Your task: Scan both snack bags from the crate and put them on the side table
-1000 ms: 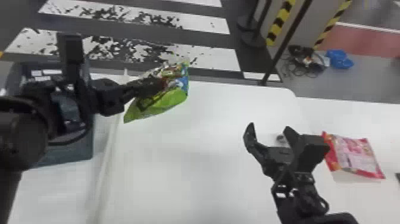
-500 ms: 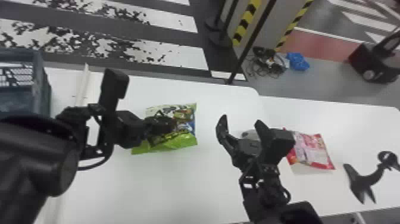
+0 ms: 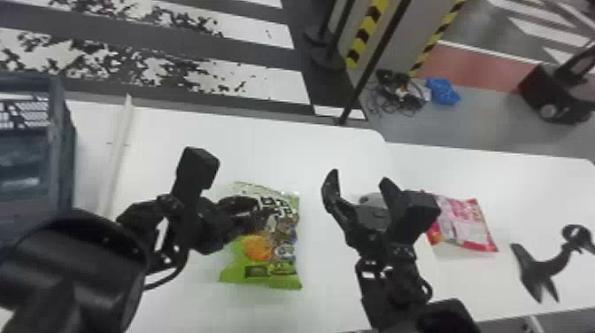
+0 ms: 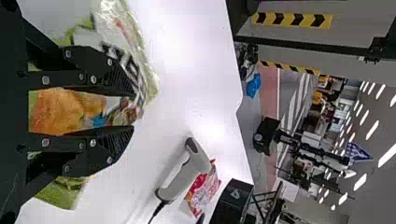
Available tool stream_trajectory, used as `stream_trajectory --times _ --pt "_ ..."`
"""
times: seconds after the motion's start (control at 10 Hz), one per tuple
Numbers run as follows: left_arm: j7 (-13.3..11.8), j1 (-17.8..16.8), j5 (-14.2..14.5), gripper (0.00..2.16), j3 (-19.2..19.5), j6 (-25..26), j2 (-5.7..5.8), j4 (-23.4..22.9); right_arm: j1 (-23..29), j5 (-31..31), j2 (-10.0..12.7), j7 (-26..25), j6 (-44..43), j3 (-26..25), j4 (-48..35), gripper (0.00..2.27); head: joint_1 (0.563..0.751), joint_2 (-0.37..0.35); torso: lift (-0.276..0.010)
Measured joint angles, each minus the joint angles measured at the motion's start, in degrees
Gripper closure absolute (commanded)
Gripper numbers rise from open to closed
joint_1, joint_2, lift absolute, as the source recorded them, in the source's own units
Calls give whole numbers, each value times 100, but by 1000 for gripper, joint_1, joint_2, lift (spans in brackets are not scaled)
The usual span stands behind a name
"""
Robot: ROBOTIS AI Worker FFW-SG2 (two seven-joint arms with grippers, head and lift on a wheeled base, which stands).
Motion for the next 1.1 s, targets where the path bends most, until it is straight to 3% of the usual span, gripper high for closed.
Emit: stream_trajectory --times 0.3,0.4,0.6,0.9,1.1 --pt "242 492 -111 83 653 -585 107 -735 3 -58 -10 56 81 16 -14 39 695 -350 -87" --pt "375 715 -122 83 969 -934 208 -1039 3 -97 -18 121 200 9 -17 39 695 -350 -87" --pt "586 1139 7 87 1612 -1508 450 -1442 -28 -271 -29 272 774 -53 -46 49 695 -284 -87" --pt "1526 1734 216 87 2204 -2161 700 -1804 -71 -637 -34 584 1979 -256 -306 73 695 -157 -87" --pt "1854 2084 310 87 2348 -2763 747 -1925 -59 -1062 -44 881 2695 -500 -593 93 695 -129 -87"
